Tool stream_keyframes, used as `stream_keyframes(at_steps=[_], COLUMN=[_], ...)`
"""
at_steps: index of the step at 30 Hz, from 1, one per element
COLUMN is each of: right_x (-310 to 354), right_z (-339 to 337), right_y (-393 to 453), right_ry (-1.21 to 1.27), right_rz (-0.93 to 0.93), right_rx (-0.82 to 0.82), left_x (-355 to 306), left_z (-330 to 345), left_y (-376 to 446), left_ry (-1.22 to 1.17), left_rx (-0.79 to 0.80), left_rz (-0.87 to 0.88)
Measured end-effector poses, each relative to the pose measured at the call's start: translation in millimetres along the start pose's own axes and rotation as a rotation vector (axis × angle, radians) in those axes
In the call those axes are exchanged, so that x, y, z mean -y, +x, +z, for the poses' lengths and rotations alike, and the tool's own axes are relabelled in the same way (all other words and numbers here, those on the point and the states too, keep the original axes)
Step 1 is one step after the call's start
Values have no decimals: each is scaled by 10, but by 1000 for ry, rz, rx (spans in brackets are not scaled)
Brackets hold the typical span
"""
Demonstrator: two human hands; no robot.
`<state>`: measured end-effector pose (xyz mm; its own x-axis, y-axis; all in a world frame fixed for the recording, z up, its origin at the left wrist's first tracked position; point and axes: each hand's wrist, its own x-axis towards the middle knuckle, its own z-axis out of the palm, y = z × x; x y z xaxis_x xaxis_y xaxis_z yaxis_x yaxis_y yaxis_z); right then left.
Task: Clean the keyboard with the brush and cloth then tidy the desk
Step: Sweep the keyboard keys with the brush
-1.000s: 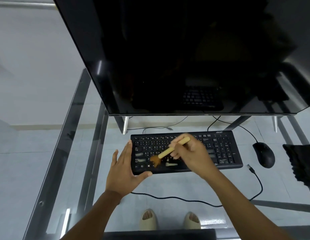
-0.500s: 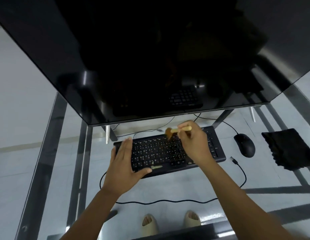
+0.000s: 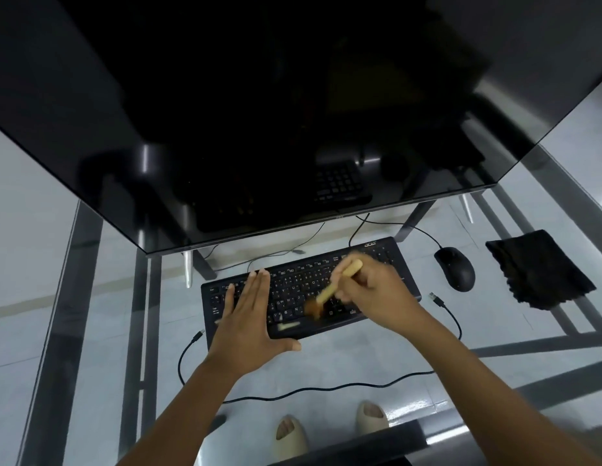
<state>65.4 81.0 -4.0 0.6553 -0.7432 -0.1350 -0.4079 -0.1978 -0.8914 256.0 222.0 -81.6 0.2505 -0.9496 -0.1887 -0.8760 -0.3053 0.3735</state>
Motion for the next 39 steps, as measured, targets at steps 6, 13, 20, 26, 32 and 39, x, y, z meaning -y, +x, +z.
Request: stream_keyframes(at_steps=[6, 13, 20, 26, 32, 39], right_x=[-83, -123, -112, -131, -173, -218], right_z=[-51, -116, -120, -157, -158, -222], right_y=[-14, 73, 142, 277, 236, 115], right_ry=[-28, -145, -126, -204, -213, -83], right_rz=[48, -67, -68, -81, -60, 22], right_rx=[149, -82, -178, -340, -117, 14], left_x=[-18, -10, -33, -212, -411, -439], left_z=[28, 40, 44, 29, 63, 142], left_y=[19, 16, 48, 195, 381, 421], left_ry=[26, 38, 47, 39, 39, 65], left_rx=[-7, 6, -23, -24, -1, 31], left_rz=[-2, 0, 2, 54, 109, 111])
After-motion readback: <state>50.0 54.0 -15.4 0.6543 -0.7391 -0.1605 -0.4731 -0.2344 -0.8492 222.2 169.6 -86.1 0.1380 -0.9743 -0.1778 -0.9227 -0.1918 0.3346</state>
